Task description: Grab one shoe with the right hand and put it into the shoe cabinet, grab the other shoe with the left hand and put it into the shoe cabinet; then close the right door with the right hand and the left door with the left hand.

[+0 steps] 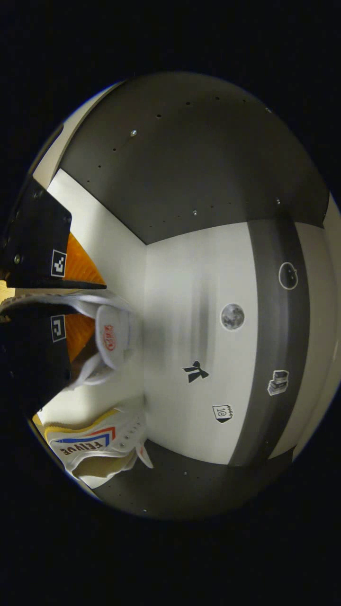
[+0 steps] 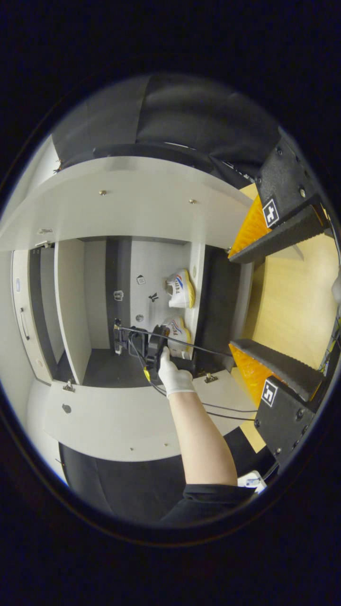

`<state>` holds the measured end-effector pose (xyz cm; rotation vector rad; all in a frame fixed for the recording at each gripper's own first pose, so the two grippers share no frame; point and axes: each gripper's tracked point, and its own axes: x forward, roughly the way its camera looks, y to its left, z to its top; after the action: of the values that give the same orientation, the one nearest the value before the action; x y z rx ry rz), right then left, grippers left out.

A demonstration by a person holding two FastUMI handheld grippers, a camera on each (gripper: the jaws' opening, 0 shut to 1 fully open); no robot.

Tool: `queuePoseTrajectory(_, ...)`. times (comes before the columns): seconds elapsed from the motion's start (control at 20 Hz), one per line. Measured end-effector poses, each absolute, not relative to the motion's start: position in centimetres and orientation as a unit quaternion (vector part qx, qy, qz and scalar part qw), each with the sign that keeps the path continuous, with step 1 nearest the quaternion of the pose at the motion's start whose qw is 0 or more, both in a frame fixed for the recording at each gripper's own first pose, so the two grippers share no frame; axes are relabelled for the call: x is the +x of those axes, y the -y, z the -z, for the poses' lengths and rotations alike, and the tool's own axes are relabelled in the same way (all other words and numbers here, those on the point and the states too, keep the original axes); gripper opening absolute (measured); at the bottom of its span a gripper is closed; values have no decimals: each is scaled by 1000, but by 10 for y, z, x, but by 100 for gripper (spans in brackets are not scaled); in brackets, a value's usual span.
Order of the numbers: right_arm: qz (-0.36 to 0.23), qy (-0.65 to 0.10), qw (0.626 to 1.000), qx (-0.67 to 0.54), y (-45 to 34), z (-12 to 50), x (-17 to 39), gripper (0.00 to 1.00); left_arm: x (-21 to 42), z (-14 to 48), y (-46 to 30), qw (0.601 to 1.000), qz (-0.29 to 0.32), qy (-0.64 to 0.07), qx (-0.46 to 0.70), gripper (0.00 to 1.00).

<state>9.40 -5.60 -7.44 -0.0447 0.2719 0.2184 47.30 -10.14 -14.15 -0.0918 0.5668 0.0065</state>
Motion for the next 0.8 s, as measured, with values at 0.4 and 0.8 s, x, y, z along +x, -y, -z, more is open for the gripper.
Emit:
queuePoseTrajectory(0.4,-99,-120,988,-19,56,65,94,100,445,82,106,980,18,-194,-49,79)
queuePoseTrajectory(0.8,-90,-96,991,-1,55,48,91,100,368,6,99,995,20,-88,-36,98)
